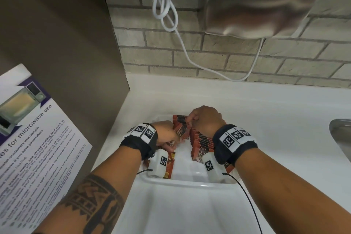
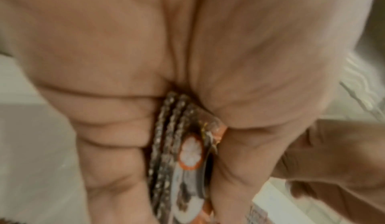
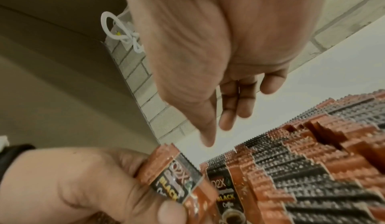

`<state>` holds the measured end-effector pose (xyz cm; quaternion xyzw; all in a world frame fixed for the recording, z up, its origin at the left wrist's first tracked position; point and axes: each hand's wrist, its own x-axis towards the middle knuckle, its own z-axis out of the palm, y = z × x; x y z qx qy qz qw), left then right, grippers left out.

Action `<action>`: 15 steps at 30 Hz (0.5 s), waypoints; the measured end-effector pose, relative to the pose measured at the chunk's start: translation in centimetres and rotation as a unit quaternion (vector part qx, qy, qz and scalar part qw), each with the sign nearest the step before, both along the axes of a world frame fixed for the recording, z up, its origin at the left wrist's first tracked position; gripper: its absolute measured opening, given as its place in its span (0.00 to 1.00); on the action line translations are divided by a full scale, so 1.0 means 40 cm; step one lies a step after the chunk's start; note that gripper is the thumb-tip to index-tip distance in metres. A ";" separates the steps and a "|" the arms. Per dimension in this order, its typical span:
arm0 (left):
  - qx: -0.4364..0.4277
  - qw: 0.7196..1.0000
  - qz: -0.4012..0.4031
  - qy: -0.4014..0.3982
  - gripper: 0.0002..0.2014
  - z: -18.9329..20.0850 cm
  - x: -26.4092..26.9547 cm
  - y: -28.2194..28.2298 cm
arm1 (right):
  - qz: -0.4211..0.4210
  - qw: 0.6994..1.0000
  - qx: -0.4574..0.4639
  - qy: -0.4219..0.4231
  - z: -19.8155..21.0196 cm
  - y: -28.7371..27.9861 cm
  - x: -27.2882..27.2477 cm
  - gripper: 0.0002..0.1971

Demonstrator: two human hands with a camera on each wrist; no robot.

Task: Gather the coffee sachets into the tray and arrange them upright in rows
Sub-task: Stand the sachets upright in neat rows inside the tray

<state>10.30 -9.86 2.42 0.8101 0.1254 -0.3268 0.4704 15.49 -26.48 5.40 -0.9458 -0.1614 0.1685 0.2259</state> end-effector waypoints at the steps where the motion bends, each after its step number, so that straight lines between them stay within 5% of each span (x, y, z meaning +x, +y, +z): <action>1: -0.048 0.999 0.023 -0.011 0.11 0.004 -0.005 0.008 | 0.009 0.999 0.029 0.016 0.003 -0.005 -0.003 0.11; 4: -0.182 0.978 0.089 -0.039 0.12 0.016 -0.018 0.019 | 0.037 0.994 0.088 0.057 0.015 -0.016 -0.018 0.07; 7: -0.229 0.967 0.091 -0.062 0.15 0.014 -0.034 0.026 | 0.008 0.987 0.153 0.047 0.016 -0.019 -0.019 0.08; 11: -0.233 0.965 0.095 -0.067 0.13 0.006 -0.046 0.037 | -0.025 0.976 0.210 0.046 0.021 -0.018 -0.017 0.03; 15: -0.121 0.987 0.065 -0.080 0.11 0.003 -0.057 0.048 | -0.050 0.974 0.219 0.026 0.027 -0.016 -0.013 0.02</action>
